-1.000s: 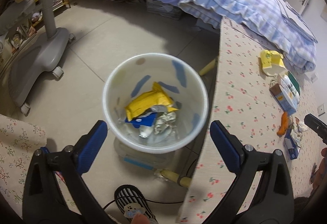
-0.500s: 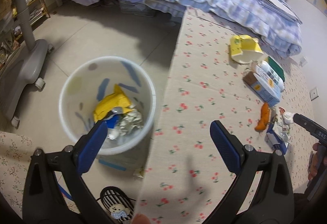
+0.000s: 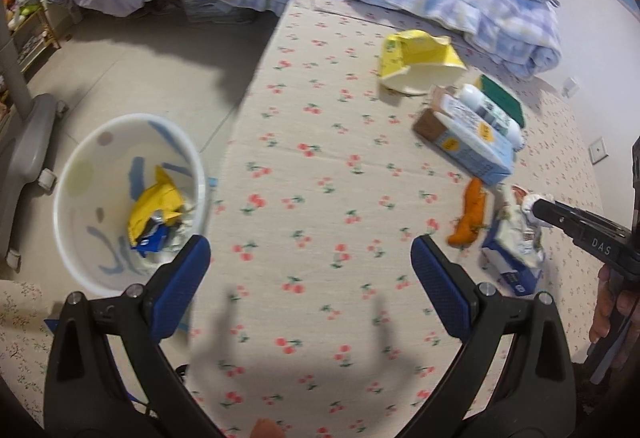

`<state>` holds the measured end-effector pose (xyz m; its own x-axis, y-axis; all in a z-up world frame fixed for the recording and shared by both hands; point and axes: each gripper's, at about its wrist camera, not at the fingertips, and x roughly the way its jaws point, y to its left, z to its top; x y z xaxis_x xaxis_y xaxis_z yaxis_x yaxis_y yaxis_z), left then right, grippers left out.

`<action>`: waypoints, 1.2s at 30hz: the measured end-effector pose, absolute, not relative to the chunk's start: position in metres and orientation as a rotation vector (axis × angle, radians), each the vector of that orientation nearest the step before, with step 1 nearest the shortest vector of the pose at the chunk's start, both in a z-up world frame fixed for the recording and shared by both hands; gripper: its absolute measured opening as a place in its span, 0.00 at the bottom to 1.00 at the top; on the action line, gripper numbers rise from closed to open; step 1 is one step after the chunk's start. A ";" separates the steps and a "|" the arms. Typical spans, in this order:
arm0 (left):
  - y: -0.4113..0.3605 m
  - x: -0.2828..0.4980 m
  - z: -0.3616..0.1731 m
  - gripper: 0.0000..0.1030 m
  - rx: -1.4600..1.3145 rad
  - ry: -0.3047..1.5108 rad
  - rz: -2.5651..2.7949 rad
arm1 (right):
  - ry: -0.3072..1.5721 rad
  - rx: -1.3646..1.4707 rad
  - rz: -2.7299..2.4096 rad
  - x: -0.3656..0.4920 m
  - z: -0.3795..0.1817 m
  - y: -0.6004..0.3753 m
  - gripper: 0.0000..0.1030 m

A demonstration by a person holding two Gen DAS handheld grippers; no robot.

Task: Collect trash
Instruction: 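Grasp a small white tissue on the table with the right tool, then grasp the orange peel with the left tool while the right tool holds the tissue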

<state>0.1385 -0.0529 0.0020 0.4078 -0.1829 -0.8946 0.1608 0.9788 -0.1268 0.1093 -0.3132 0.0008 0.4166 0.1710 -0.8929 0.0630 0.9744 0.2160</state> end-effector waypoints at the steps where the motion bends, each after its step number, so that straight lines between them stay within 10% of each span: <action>1: -0.057 0.139 0.002 0.97 -0.021 1.130 -0.226 | 1.136 0.228 0.069 0.108 0.003 -0.314 0.17; 8: -0.096 0.138 0.001 0.96 -0.023 1.134 -0.323 | 1.095 0.295 0.065 0.093 0.020 -0.336 0.17; 18: -0.145 0.143 -0.017 0.41 -0.008 1.186 -0.463 | 1.098 0.351 0.027 0.071 0.020 -0.374 0.17; 36: -0.177 0.153 -0.043 0.22 0.031 1.214 -0.565 | 1.119 0.382 0.005 0.061 0.013 -0.397 0.17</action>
<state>0.1532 -0.1775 -0.0432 0.2298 -0.3941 -0.8899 0.4269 0.8625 -0.2717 0.0613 -0.3973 0.0128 0.4432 0.1936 -0.8753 0.1865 0.9351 0.3012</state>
